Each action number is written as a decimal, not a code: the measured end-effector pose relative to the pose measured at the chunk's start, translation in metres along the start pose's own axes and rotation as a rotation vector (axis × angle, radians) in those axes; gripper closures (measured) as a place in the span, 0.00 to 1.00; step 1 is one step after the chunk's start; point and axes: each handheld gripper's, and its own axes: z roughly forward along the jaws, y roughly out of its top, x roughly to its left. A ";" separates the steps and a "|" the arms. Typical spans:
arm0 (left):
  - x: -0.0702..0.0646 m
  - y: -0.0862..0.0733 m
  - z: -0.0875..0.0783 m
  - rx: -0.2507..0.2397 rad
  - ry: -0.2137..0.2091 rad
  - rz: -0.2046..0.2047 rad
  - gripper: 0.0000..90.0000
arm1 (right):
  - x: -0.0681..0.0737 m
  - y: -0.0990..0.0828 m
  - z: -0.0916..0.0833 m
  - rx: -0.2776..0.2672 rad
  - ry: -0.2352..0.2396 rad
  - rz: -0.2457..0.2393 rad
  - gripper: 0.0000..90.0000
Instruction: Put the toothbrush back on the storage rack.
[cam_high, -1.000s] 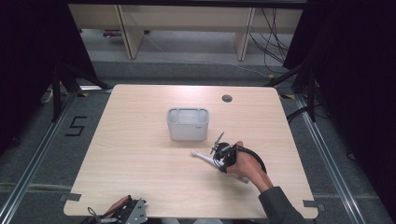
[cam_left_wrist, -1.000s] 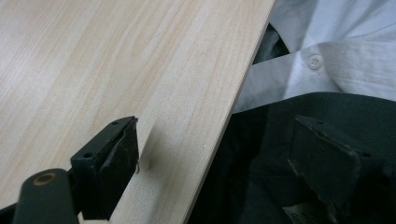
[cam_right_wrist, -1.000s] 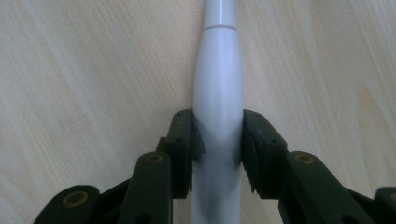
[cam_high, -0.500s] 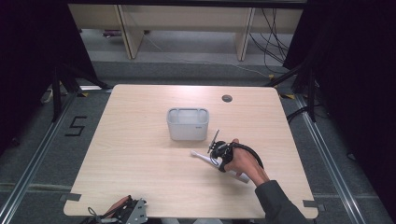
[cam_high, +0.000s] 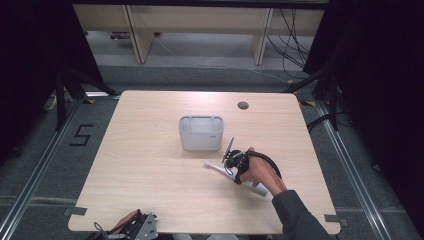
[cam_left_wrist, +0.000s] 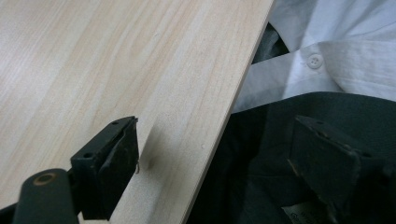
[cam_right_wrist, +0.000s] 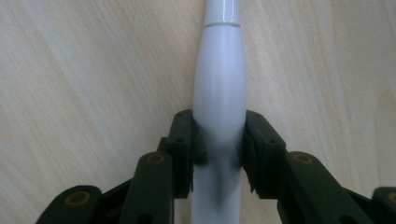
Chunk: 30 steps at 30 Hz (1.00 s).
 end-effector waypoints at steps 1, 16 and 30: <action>0.002 0.001 -0.002 0.029 -0.023 0.007 0.17 | -0.001 0.000 0.000 0.006 0.001 -0.015 0.74; 0.001 0.000 -0.001 0.015 -0.015 0.000 0.17 | 0.003 -0.002 0.000 0.004 0.004 -0.009 0.74; 0.001 0.000 0.001 0.004 0.003 0.002 0.17 | 0.007 -0.044 -0.044 -0.381 0.054 0.013 0.74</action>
